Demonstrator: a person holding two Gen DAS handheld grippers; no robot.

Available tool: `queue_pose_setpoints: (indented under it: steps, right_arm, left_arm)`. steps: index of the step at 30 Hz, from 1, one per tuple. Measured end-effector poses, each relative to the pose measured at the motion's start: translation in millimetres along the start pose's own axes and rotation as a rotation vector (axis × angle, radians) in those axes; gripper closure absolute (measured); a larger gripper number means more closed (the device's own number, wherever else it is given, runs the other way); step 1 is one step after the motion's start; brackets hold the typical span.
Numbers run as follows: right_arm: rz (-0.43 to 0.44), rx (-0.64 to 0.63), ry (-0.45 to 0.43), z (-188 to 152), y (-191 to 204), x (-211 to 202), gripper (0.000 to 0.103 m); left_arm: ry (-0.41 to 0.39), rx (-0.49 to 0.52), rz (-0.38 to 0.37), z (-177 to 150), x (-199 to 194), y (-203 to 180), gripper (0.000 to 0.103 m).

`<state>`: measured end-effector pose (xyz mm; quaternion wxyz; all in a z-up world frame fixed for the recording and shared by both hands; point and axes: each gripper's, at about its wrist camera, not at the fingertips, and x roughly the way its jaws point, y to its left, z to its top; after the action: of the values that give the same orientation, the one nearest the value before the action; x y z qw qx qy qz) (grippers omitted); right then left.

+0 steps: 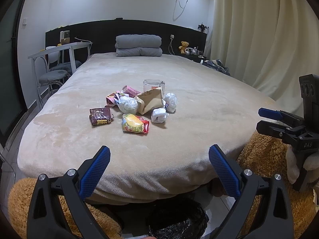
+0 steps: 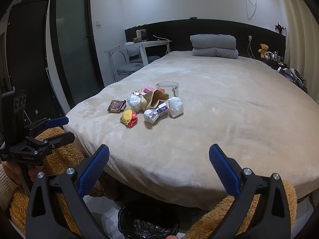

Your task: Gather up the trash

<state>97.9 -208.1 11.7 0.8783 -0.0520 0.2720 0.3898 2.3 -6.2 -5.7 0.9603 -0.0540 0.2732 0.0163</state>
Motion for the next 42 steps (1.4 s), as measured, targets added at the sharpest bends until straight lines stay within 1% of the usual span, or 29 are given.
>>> queue_pose_setpoints:
  steps: [25, 30, 42]
  right_arm:
    - [-0.001, -0.006, 0.008, 0.2, 0.6, 1.6, 0.004]
    - [-0.001, -0.004, 0.014, -5.2, -0.7, 10.8, 0.004]
    - [-0.003, -0.01, 0.018, -5.4, -0.1, 11.6, 0.004]
  left_arm:
    - [0.007, 0.008, -0.002, 0.7, 2.5, 0.4, 0.006]
    - [0.009, 0.007, -0.003, 0.8, 2.9, 0.3, 0.006]
    - [0.015, 0.016, -0.001, 1.3, 2.4, -1.4, 0.006]
